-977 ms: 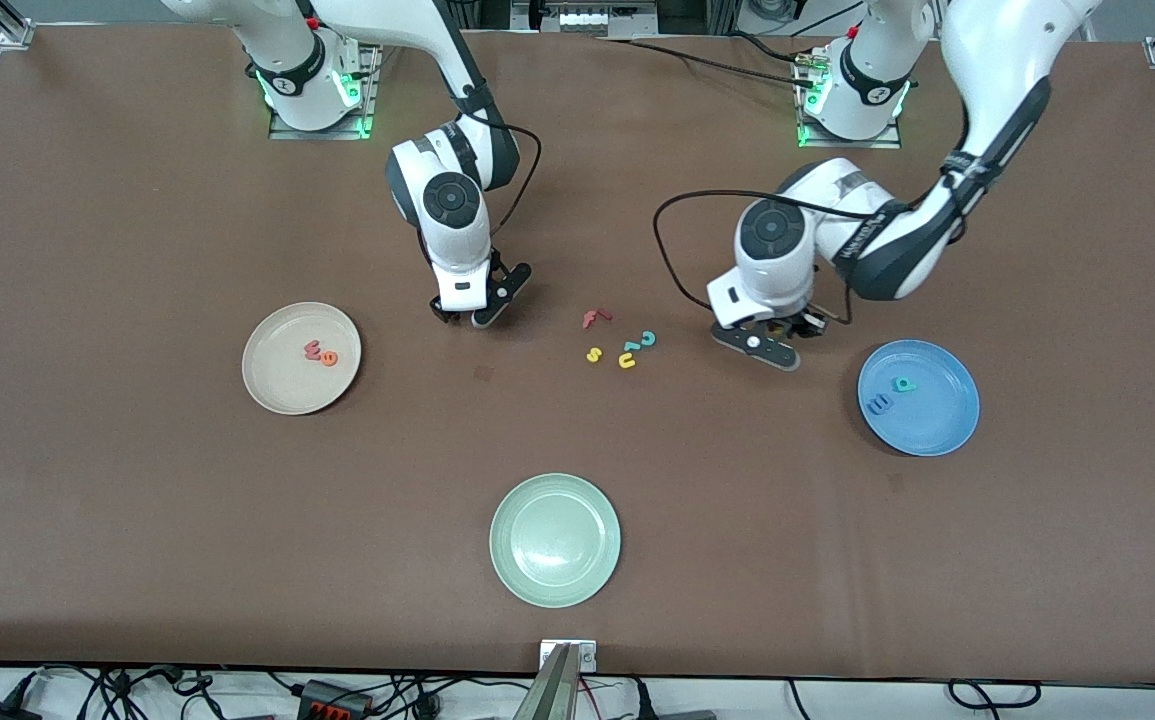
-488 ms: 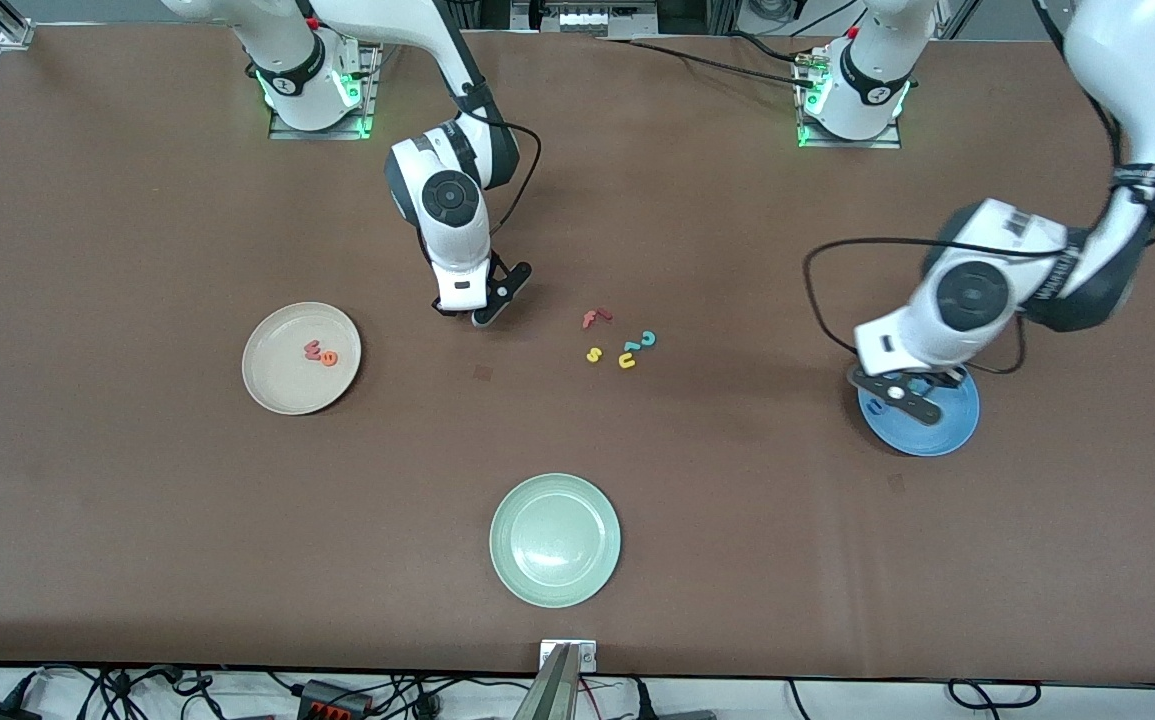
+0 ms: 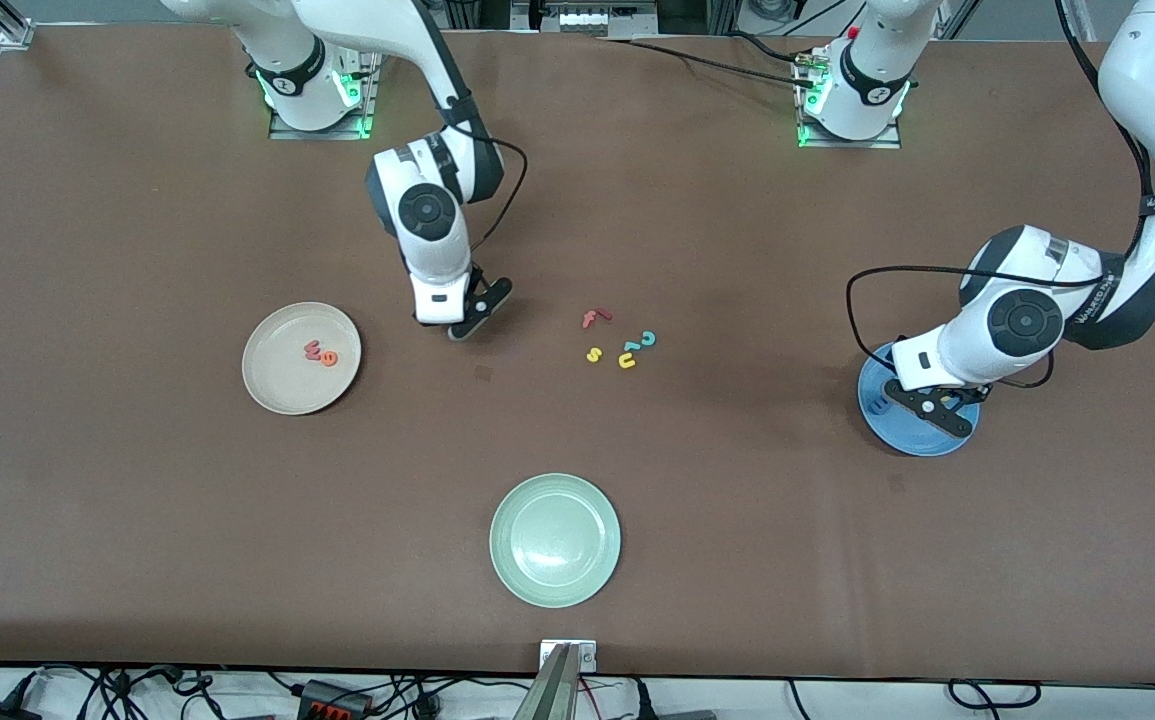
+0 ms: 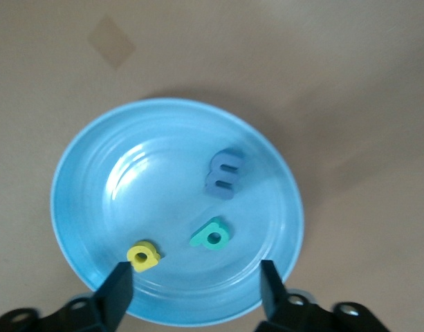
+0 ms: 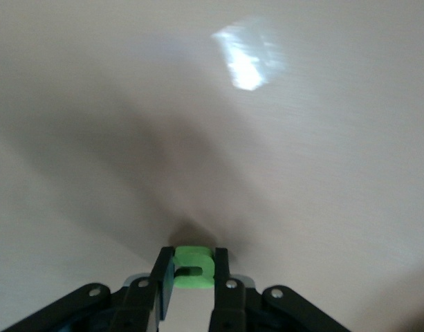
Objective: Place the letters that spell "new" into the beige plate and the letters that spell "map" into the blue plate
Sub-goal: 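Drop the green letter on the beige plate while the left gripper retracts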
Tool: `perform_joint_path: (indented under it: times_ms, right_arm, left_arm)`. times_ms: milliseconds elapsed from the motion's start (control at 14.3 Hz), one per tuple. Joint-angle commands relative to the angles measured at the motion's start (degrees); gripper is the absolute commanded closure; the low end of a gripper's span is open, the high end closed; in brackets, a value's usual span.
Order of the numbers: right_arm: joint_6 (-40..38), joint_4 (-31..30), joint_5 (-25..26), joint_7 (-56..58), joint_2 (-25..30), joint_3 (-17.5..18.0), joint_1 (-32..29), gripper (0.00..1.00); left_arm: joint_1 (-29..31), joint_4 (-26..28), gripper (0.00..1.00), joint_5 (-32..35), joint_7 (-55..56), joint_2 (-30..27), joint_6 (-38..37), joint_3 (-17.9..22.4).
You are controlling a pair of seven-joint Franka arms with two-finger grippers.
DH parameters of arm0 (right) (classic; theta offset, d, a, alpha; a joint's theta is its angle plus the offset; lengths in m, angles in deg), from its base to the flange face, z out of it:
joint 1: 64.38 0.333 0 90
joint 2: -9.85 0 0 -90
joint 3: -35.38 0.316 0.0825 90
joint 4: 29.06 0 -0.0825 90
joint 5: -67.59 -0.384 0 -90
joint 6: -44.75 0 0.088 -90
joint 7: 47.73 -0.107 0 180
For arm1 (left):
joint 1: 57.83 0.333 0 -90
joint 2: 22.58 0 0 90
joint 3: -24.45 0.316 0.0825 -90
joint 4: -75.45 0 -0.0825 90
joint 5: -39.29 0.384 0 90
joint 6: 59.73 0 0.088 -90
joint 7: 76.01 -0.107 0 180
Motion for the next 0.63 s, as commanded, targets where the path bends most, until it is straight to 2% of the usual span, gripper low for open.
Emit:
perform_joint_path:
  times_ms: [0,279,419,488,558]
  right_arm:
    - [-2.89,-0.21,-0.74,1.27,2.32,-6.34,-0.71,0.74]
    - [-8.61,0.14,-0.74,1.63,3.12,-18.91,-1.23,0.74]
    - [-10.11,-0.12,-0.65,1.54,2.77,-19.73,-4.46,0.74]
    - [-10.99,-0.21,-0.82,1.45,2.42,-19.64,-5.70,0.74]
    - [-11.08,-0.30,-0.82,1.10,1.46,-19.64,-6.06,0.74]
  left_arm:
    - [0.25,-6.53,0.00,0.02,-0.29,-1.71,-11.95,-6.09]
    - [0.07,-18.05,0.00,-3.84,-0.29,-2.41,-24.89,-10.76]
    - [-0.80,-24.20,0.00,-4.46,-0.29,-3.11,-29.92,-12.88]
    - [-1.94,-24.75,0.00,-6.99,0.23,-6.77,-29.32,-12.10]
    - [-3.34,-25.54,0.00,-8.58,0.32,-7.68,-29.67,-11.39]
